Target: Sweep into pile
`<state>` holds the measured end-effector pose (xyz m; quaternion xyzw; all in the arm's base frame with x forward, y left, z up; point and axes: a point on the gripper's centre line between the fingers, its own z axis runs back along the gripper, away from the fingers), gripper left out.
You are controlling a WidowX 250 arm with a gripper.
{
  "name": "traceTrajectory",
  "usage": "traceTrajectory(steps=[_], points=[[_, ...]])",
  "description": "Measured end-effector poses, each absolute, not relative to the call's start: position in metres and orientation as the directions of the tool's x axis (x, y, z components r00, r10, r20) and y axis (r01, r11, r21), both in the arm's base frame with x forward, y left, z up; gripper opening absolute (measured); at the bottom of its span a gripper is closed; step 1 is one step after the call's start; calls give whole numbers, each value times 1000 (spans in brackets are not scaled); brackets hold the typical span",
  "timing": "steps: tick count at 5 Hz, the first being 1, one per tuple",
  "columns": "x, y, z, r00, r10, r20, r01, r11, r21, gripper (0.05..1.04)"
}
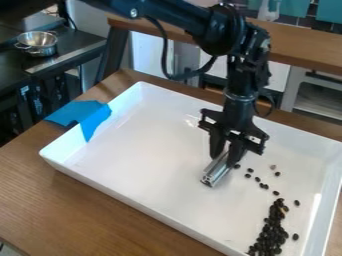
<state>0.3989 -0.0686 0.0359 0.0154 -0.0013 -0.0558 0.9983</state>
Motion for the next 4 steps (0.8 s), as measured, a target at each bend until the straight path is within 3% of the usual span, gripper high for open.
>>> traceTrajectory(steps=[3,4], points=[[404,-20,45,996,-81,-28,81,997,-2,337],[412,-2,54,999,-45,-4,45,999,16,337]])
